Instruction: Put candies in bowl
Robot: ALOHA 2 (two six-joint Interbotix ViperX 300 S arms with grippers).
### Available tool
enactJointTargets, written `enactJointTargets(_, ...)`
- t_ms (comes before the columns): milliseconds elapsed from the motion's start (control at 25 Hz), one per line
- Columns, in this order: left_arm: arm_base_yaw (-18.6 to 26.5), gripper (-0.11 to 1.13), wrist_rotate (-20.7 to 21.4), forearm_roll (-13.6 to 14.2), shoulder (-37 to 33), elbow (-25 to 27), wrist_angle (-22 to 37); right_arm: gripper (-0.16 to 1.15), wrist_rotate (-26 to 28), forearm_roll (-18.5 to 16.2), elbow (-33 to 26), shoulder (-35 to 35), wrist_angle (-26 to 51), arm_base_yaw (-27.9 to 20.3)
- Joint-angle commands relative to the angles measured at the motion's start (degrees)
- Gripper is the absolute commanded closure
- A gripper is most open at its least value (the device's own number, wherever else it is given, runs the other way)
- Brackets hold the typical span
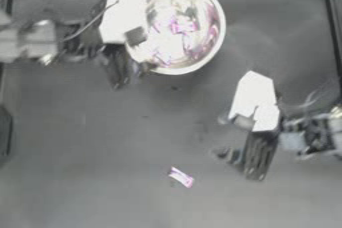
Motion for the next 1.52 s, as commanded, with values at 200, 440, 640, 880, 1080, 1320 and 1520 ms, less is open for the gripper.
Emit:
enactJointTargets(200,-2.46,0.03,-2.02,-0.35,-8.0,5.45,-2.02,0.0,-0.79,3.6,-7.21,9.05,0.79,1.76)
enactJointTargets(440,-3.16,0.03,-3.96,-0.26,-10.28,8.17,-2.72,0.0,-0.88,5.8,-10.28,15.12,0.88,2.64)
enactJointTargets(640,-3.25,0.03,-5.1,-0.35,-11.69,9.93,-4.13,0.0,-2.72,7.47,-12.74,18.98,1.23,2.99)
enactJointTargets(880,-3.69,0.03,-6.15,-0.35,-11.95,10.55,-4.31,0.0,-4.22,8.79,-16.26,24.26,3.6,2.72)
enactJointTargets(1080,-3.96,0.03,-6.24,-0.7,-11.95,10.81,-4.22,0.01,-4.22,9.49,-19.42,28.3,5.45,2.2)
enactJointTargets(1320,-4.13,0.03,-6.24,-1.05,-11.95,11.43,-4.31,0.01,-4.13,9.76,-21.88,31.46,6.94,1.76)
enactJointTargets(1520,-4.13,0.03,-6.24,-1.32,-11.95,11.6,-4.31,0.01,-4.13,9.67,-21.97,32.43,6.68,0.97)
